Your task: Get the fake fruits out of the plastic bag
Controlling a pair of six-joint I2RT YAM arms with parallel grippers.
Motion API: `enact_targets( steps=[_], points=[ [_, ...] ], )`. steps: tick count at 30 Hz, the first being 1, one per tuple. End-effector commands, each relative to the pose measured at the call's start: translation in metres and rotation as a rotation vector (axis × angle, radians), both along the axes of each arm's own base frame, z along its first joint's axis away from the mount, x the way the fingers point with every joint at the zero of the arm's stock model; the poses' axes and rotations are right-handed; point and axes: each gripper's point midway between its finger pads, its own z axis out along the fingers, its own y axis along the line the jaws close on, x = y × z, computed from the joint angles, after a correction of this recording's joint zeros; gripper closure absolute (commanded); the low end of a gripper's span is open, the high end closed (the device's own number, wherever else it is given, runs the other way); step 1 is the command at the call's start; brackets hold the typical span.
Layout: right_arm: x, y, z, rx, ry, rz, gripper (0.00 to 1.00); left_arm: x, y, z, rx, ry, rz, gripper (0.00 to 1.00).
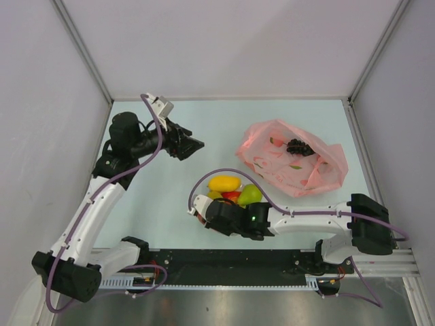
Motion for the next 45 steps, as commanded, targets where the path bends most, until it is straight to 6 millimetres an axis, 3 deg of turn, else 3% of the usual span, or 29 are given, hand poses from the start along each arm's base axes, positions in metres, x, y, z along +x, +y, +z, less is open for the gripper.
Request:
enact_targets(
  steps=[1, 4, 9, 13, 17, 20, 26, 29, 30, 31, 34, 35, 37, 38, 41, 42, 44, 45],
  points=[
    [-0.004, 0.003, 0.011, 0.047, 0.011, -0.01, 0.65, 0.002, -0.002, 0.022, -0.038, -0.041, -0.015, 0.25],
    [-0.007, 0.002, 0.013, 0.048, 0.014, 0.0, 0.58, 0.003, -0.003, 0.02, -0.038, -0.034, -0.018, 0.25],
    [-0.01, 0.002, 0.014, 0.053, 0.014, 0.019, 0.57, 0.004, -0.006, 0.021, -0.048, -0.022, -0.027, 0.25],
    [-0.012, 0.002, 0.023, 0.057, -0.017, 0.073, 0.5, 0.005, -0.007, 0.023, -0.049, -0.021, -0.031, 0.25],
    [-0.012, -0.001, 0.046, 0.088, -0.053, 0.105, 0.42, 0.008, -0.007, 0.021, -0.046, -0.016, -0.034, 0.25],
    [-0.008, -0.007, 0.057, 0.08, -0.09, 0.102, 0.31, 0.009, -0.01, 0.02, -0.047, -0.008, -0.049, 0.24],
    [-0.001, -0.009, 0.117, 0.201, -0.091, 0.135, 0.25, 0.028, 0.007, 0.023, 0.031, -0.056, 0.079, 0.18],
    [0.008, -0.016, 0.146, 0.24, -0.076, 0.144, 0.23, 0.024, 0.014, 0.027, 0.073, -0.086, 0.094, 0.12],
    [0.011, -0.022, 0.151, 0.224, -0.1, 0.172, 0.22, 0.021, 0.014, 0.03, 0.081, -0.102, 0.087, 0.12],
    [0.017, -0.031, 0.169, 0.252, -0.137, 0.162, 0.2, 0.019, 0.015, 0.034, 0.086, -0.124, 0.084, 0.12],
    [0.039, -0.072, 0.202, 0.282, -0.229, 0.091, 0.16, 0.006, 0.018, 0.052, 0.077, -0.224, 0.069, 0.11],
    [0.05, -0.09, 0.202, 0.255, -0.238, 0.043, 0.15, 0.003, 0.02, 0.062, 0.083, -0.295, 0.064, 0.09],
    [0.063, -0.118, 0.202, 0.209, -0.26, -0.057, 0.14, 0.005, 0.02, 0.063, 0.085, -0.319, 0.065, 0.02],
    [0.075, -0.149, 0.197, 0.147, -0.239, -0.153, 0.14, 0.008, 0.018, 0.064, 0.086, -0.338, 0.056, 0.02],
    [0.088, -0.2, 0.176, 0.031, -0.171, -0.31, 0.14, 0.01, 0.007, 0.058, 0.071, -0.304, 0.003, 0.02],
    [0.102, -0.223, 0.173, 0.009, -0.162, -0.407, 0.14, 0.014, 0.003, 0.049, 0.077, -0.281, -0.014, 0.04],
    [0.114, -0.233, 0.164, 0.012, -0.107, -0.472, 0.13, 0.018, -0.003, 0.041, 0.082, -0.267, -0.021, 0.05],
    [0.126, -0.25, 0.163, 0.015, -0.094, -0.559, 0.14, 0.021, -0.007, 0.034, 0.08, -0.244, -0.032, 0.05]
  ],
)
